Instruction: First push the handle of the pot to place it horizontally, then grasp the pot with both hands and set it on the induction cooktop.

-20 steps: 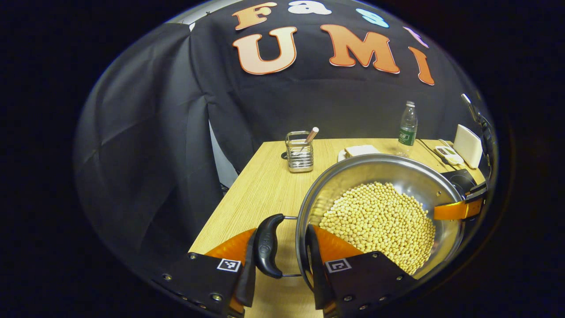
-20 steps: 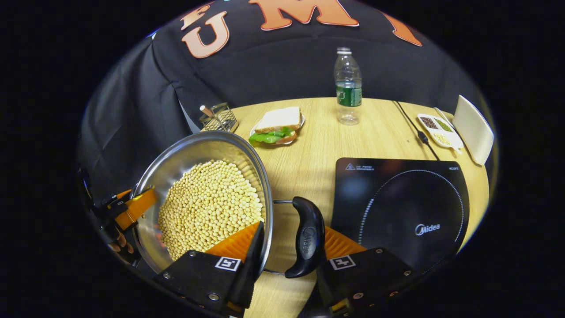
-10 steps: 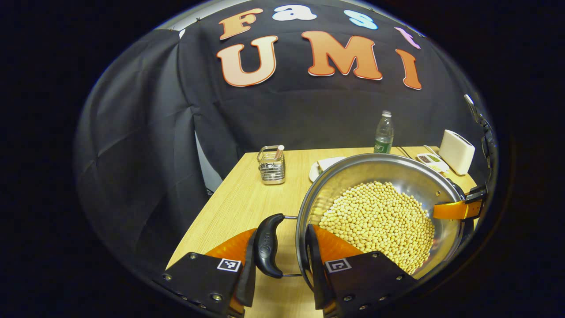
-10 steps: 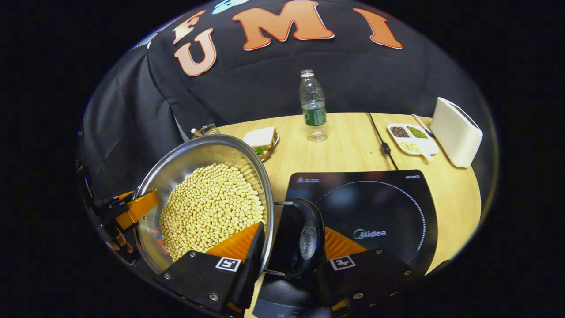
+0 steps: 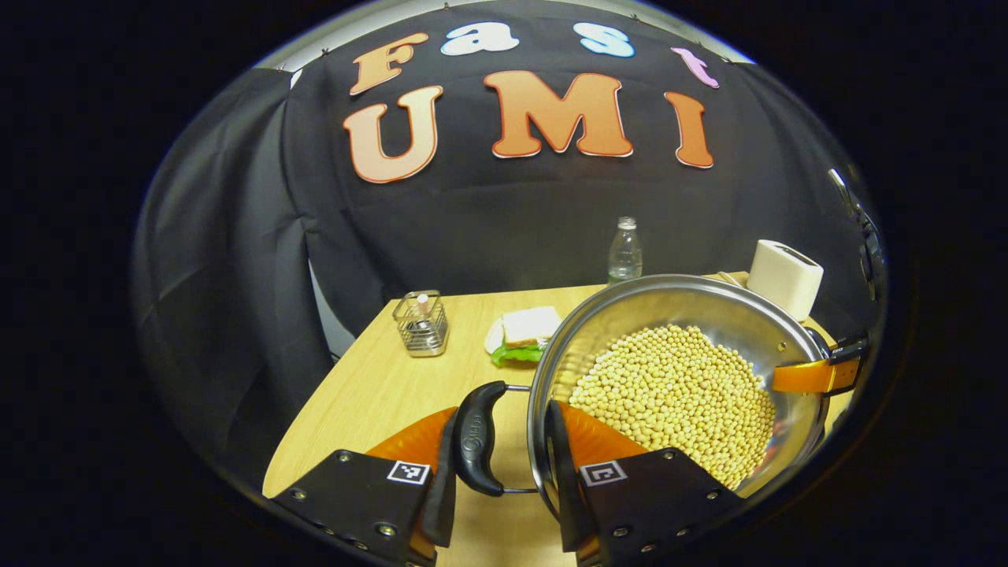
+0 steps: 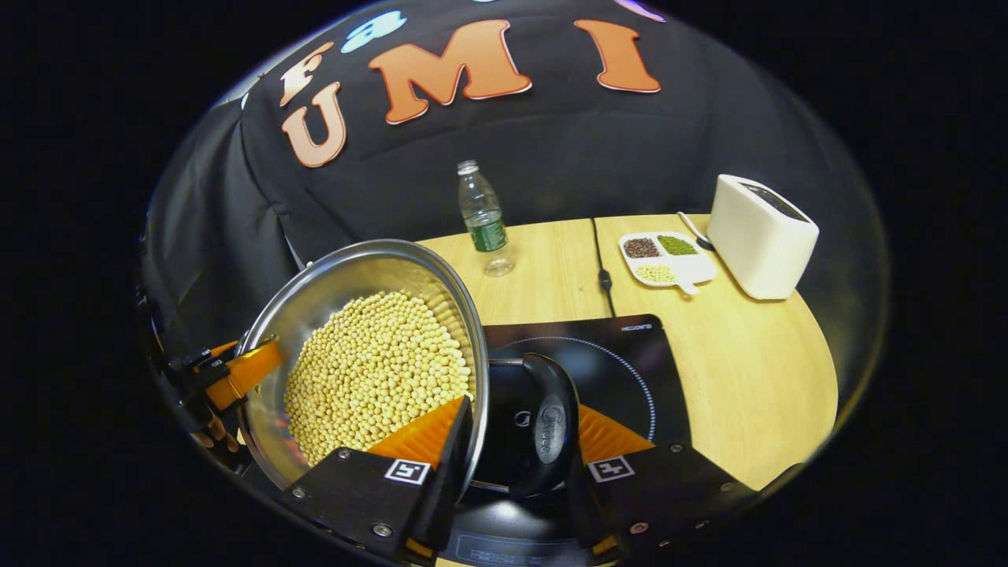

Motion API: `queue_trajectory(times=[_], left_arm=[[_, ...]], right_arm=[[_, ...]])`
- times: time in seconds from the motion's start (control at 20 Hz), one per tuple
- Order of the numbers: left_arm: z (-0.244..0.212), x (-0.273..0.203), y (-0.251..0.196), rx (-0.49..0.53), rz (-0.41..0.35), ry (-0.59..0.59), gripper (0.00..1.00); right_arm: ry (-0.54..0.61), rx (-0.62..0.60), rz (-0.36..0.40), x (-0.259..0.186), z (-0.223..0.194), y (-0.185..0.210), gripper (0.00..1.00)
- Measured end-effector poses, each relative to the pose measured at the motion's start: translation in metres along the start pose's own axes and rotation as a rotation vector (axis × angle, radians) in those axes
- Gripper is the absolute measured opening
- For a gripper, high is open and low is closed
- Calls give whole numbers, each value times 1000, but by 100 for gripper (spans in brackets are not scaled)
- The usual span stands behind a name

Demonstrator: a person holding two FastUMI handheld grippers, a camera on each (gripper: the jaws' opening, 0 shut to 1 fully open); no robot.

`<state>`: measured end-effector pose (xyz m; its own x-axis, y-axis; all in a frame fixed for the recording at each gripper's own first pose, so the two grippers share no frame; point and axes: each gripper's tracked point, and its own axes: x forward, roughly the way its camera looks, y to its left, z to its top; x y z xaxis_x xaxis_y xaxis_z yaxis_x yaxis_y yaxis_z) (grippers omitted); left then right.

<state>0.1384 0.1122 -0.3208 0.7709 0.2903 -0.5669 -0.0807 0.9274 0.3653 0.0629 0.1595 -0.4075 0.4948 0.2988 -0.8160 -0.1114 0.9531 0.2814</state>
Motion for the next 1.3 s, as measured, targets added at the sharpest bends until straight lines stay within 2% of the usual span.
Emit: queue_trajectory(times=[0.15,0.2,0.25,0.3,0.75,0.8,0.85,1.1,1.3], left_arm=[[8,4,-27,10,-20,-16,54],[7,3,-34,12,-28,-14,54],[7,6,-42,9,-33,-15,54],[7,8,-48,10,-39,-13,54],[10,28,-101,16,-74,-19,54],[6,30,-106,19,-78,-14,54],[3,34,-111,24,-83,-10,54],[-9,52,-131,26,-102,16,54],[-11,60,-139,39,-106,22,54]], right_arm=[[-10,17,-26,-5,-1,-20,58],[-13,21,-33,-7,0,-27,53],[-17,24,-41,-10,1,-33,58],[-17,24,-49,-10,2,-40,58],[-29,66,-98,-7,7,-89,58],[-27,69,-103,-5,7,-95,54],[-22,70,-112,-3,5,-100,58],[0,87,-133,8,-2,-119,58],[1,106,-137,7,3,-117,58]])
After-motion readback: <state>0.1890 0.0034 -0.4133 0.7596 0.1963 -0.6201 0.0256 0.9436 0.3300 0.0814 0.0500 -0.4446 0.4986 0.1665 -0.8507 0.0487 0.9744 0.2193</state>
